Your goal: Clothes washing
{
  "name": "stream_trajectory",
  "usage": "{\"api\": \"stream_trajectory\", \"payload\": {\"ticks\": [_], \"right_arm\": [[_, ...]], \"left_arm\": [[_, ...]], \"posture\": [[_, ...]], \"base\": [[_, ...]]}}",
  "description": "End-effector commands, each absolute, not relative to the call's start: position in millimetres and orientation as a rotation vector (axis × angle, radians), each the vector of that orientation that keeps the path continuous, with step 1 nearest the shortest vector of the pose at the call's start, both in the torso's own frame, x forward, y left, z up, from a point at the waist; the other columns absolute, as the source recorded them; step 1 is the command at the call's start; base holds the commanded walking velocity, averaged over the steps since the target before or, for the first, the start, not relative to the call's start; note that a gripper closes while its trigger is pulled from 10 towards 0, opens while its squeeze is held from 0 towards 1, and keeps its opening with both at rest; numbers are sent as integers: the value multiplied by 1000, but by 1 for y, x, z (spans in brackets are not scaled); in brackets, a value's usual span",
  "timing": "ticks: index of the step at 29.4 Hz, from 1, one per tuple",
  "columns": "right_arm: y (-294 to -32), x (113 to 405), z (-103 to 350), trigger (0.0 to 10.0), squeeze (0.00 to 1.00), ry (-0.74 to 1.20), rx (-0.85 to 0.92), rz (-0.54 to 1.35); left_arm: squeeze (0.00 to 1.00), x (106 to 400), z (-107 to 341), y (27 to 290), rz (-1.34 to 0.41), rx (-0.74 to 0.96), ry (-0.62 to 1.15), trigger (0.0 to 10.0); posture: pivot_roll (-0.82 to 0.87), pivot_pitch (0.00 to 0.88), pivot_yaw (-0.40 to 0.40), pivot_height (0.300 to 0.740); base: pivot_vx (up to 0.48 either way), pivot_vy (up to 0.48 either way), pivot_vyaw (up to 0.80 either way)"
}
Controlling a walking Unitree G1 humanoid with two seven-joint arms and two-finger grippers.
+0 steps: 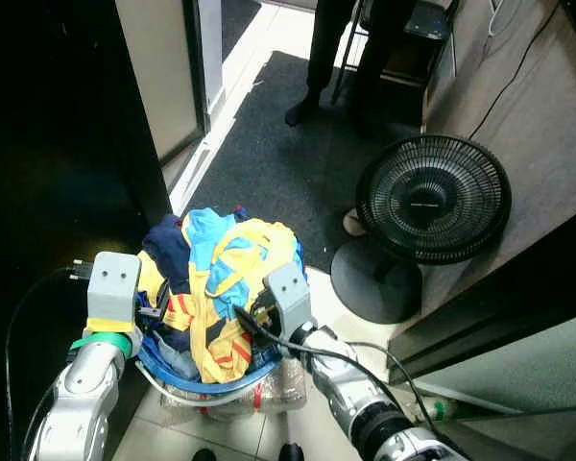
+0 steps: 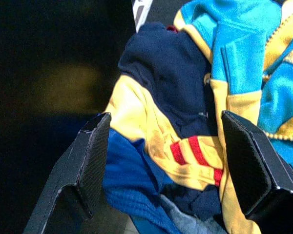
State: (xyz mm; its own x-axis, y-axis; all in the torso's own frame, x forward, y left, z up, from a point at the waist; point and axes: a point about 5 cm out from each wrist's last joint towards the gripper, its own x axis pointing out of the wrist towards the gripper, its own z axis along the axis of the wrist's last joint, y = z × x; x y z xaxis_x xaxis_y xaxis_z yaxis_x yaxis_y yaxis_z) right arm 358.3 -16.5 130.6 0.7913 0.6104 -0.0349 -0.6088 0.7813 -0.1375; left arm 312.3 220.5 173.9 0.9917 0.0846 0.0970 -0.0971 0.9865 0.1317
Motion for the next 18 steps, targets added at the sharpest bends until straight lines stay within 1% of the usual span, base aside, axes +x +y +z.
{"api": "stream_trajectory", "payload": {"ticks": [1,2,5,9,10,12,13,14,15,17,18], "right_arm": [[-19,351,106,10000,1000,101,-173,636],[-19,351,106,10000,1000,101,-173,636],[-32,352,91,10000,1000,196,-193,567],[-40,353,86,10000,1000,238,-190,513],[-47,354,84,10000,0,254,-197,470],[-49,355,83,10000,0,258,-204,453],[-50,355,83,4510,0,258,-204,444],[-51,355,83,4510,0,257,-204,439],[-52,356,85,0,0,246,-203,436],[-52,357,86,0,0,238,-205,433],[-52,359,90,0,0,204,-244,432]], "left_arm": [[0,306,163,223,108,127,-42,10000],[0,306,163,223,108,127,-42,10000],[0,304,163,220,106,124,-35,10000],[0,304,164,218,101,125,-32,10000],[0,304,165,218,101,127,-29,10000],[0,304,166,219,101,128,-29,10000],[0,303,166,219,102,129,-27,10000],[0,303,166,219,104,129,-26,10000],[0,303,165,220,106,129,-24,10000],[0,302,165,220,108,129,-21,10000],[0,302,164,220,111,128,-17,10000]], "posture": [[124,494,-75,740],[124,494,-75,740],[123,495,-70,740],[133,504,-61,740],[136,505,-58,740],[136,506,-58,740],[137,507,-59,740],[137,507,-59,740],[136,507,-58,740],[136,507,-58,740],[135,506,-58,740]], "base": [[0,0,0],[0,0,0],[0,0,0],[0,0,0],[0,0,0],[0,0,0],[0,0,0],[0,0,0],[0,0,0],[0,0,0],[0,0,0]]}}
